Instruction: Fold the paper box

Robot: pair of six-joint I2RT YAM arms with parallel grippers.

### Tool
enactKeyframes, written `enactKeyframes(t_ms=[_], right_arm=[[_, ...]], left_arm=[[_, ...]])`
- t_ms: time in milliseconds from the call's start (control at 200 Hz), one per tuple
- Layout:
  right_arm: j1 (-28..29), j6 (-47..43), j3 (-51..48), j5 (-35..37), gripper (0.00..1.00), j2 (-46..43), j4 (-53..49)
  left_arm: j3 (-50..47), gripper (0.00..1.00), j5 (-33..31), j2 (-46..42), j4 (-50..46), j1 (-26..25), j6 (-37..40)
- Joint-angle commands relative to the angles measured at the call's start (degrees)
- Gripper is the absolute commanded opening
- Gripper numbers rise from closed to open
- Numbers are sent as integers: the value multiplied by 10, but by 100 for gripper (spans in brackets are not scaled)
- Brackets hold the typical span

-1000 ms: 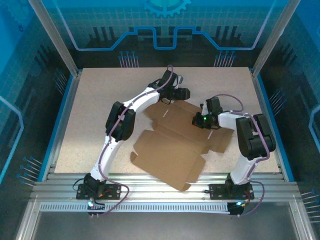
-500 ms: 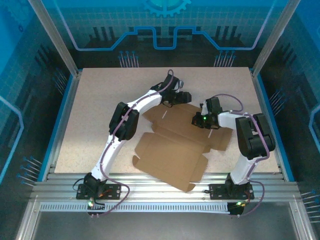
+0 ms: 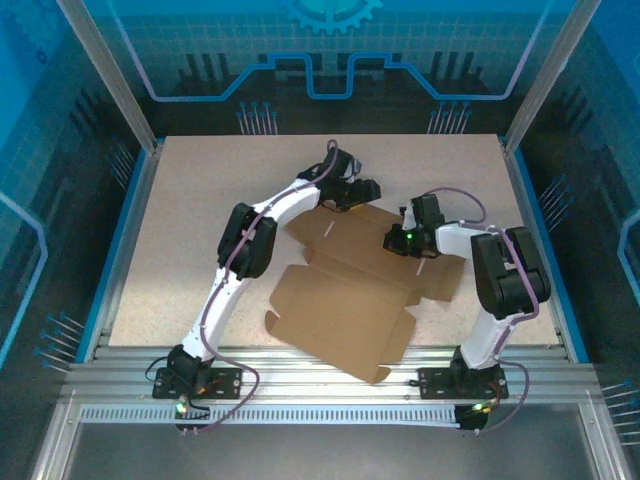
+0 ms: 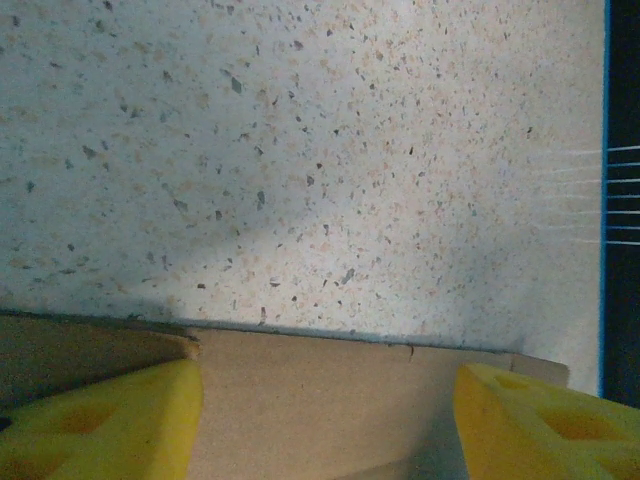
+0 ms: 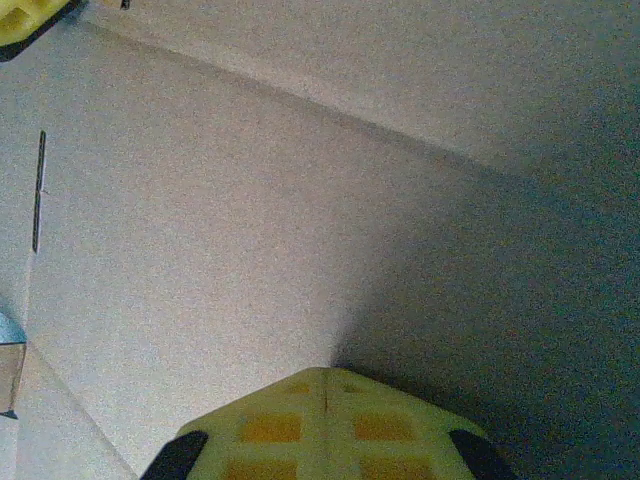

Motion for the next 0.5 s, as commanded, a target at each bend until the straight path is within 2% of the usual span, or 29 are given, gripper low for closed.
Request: enactKeyframes(t_ms=[0,285,495], right_arm=[[13,4,7,4,0,10,-31],[31,6,17,11,0,15,-41],[39,-2,27,14,0,13,-53]], left_arm=[[-5,69,12,38,-44,12,-28],[20,67,-32,40,-137,11,-1],[-49,67,-14,-57,-38,18,11]])
